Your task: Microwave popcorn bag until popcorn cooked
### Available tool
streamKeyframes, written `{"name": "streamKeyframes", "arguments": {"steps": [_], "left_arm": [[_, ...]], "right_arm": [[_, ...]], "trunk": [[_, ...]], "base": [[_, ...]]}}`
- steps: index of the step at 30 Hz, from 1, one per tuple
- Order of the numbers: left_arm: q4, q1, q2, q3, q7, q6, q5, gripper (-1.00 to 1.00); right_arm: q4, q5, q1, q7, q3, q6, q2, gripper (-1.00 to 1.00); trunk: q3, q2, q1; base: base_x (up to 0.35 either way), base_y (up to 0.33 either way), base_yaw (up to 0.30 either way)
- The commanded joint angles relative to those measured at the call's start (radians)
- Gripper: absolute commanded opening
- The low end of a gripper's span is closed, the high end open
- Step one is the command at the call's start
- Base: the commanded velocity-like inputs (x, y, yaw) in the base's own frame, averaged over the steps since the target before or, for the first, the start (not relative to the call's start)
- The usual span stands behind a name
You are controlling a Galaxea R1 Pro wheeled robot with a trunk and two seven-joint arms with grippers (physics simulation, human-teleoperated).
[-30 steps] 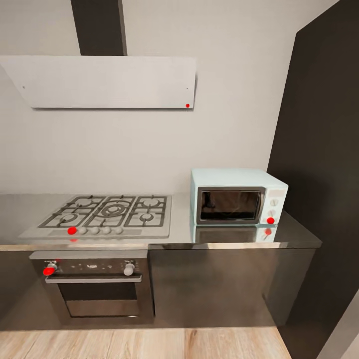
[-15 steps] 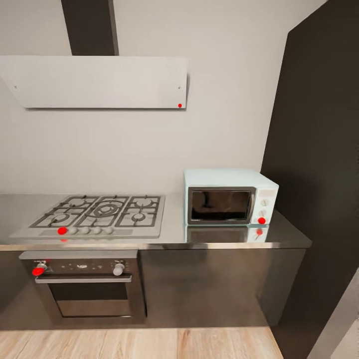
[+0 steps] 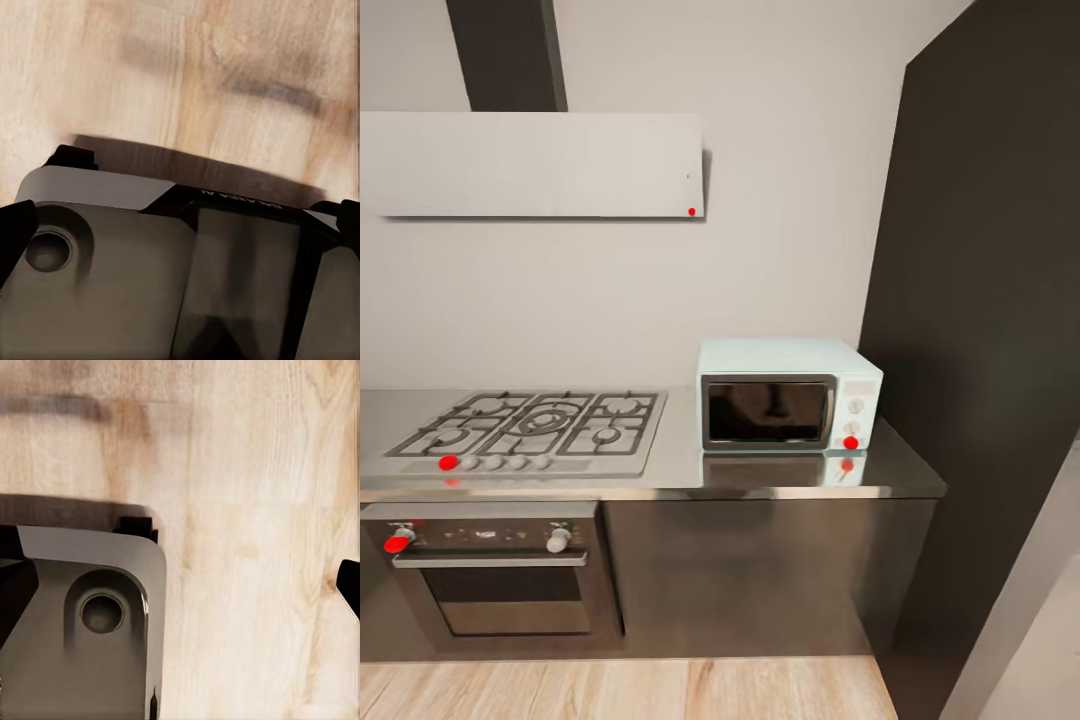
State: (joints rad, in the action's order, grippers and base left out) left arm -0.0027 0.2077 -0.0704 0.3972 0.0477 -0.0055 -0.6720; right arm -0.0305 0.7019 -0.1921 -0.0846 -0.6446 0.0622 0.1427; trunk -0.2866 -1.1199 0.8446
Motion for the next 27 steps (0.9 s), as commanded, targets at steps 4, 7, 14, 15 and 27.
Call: {"name": "streamKeyframes", "arguments": {"steps": [4, 7, 14, 15, 27], "left_arm": [[0.001, 0.001, 0.000, 0.008, 0.003, -0.001, -0.011, 1.00], [0.001, 0.001, 0.000, 0.008, 0.003, -0.001, -0.011, 1.00], [0.001, 0.001, 0.001, 0.008, 0.003, -0.001, -0.014, 1.00], [0.001, 0.001, 0.001, 0.008, 0.003, -0.001, -0.015, 1.00], [0.001, 0.001, 0.001, 0.008, 0.003, -0.001, -0.017, 1.00]], "right_arm": [[-0.003, 0.005, -0.001, -0.001, -0.007, 0.005, 0.000, 1.00], [-0.003, 0.005, -0.001, -0.001, -0.007, 0.005, 0.000, 1.00], [-0.003, 0.005, -0.001, -0.001, -0.007, 0.007, 0.000, 1.00], [-0.003, 0.005, -0.001, -0.001, -0.007, 0.007, 0.000, 1.00], [-0.003, 0.005, -0.001, -0.001, -0.008, 0.008, 0.000, 1.00]], "trunk": [[-0.001, -0.001, 0.000], [-0.001, -0.001, 0.000], [-0.001, -0.001, 0.000], [-0.001, -0.001, 0.000], [-0.001, -0.001, 0.000]], "base": [[0.000, -0.247, 0.000], [0.000, -0.225, 0.005], [0.000, -0.076, 0.201], [0.000, -0.009, 0.260], [0.000, -0.002, 0.138]]}}
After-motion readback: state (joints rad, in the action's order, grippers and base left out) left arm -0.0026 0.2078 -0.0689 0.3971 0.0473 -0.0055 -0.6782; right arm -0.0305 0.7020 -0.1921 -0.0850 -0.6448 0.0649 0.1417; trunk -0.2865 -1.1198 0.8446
